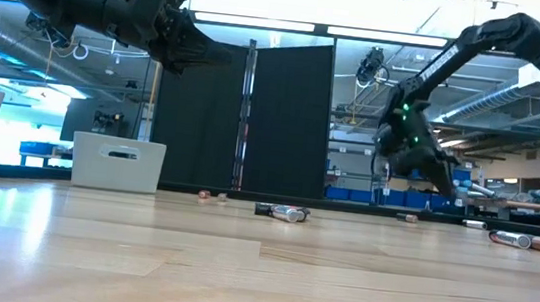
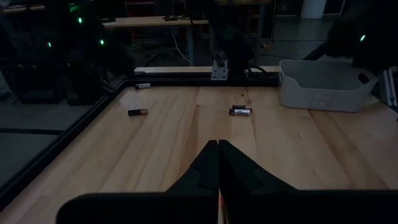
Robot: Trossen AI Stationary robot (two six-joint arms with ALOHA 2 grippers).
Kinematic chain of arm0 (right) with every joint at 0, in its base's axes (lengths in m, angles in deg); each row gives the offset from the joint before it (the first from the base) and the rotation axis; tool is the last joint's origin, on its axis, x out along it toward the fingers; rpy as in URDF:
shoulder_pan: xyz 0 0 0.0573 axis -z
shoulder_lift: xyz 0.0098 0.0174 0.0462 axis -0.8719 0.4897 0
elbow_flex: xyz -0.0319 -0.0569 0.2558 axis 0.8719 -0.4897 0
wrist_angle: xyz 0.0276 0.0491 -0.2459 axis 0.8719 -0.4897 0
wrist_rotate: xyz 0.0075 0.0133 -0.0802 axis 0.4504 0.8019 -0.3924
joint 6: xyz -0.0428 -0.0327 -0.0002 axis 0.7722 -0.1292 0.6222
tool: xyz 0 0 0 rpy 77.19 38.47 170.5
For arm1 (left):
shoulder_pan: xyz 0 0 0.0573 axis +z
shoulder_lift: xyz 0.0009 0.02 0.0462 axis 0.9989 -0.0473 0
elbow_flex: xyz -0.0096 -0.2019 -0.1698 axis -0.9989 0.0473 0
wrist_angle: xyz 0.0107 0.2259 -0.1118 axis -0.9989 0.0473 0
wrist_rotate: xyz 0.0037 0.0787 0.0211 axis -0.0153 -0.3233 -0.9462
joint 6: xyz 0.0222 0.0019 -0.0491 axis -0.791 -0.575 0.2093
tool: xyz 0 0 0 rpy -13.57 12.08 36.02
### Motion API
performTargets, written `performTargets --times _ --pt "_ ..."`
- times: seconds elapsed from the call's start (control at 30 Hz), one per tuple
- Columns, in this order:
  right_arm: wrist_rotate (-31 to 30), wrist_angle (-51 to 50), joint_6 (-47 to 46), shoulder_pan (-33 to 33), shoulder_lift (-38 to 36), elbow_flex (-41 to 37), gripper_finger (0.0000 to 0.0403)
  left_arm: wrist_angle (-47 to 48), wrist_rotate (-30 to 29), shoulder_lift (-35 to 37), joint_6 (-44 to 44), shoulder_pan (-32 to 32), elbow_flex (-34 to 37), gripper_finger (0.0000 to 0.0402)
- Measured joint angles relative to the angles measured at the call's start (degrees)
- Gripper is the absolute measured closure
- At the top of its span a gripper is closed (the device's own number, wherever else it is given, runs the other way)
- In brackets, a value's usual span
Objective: Sort batteries
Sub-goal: Put the black-brown battery into the bottom left gray bin
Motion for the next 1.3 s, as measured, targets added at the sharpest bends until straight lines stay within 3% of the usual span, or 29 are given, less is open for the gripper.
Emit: performTargets --times 0.27,0.47,0.67,0.97,1.13,1.3 --pt "2.09 1.12 -3.88 -3.85 -9.37 0.01 0.0397 0.40 0.02 0.00 -0.14 0.00 0.00 0.0394" --pt "5.79 8.87 -9.12 -8.79 -17.28 -4.00 0.0397 0.40 0.00 0.00 -0.14 0.00 0.00 0.0394" --pt "8.18 18.10 -12.16 -12.97 -24.88 -18.46 0.0397 0.42 0.00 0.00 -0.14 0.02 0.00 0.0394" --pt "6.67 49.33 -25.72 -20.40 -42.60 -44.89 0.0396 0.24 -0.32 0.00 0.18 0.01 0.00 0.0394" --pt "-0.07 60.55 -34.38 -24.79 -48.00 -52.93 0.0386 -0.23 -0.55 0.00 0.26 0.02 0.00 0.0394" --pt "-2.75 67.33 -38.57 -27.65 -47.22 -56.83 0.0348 -0.17 -0.57 0.00 0.30 0.02 0.00 0.0394"
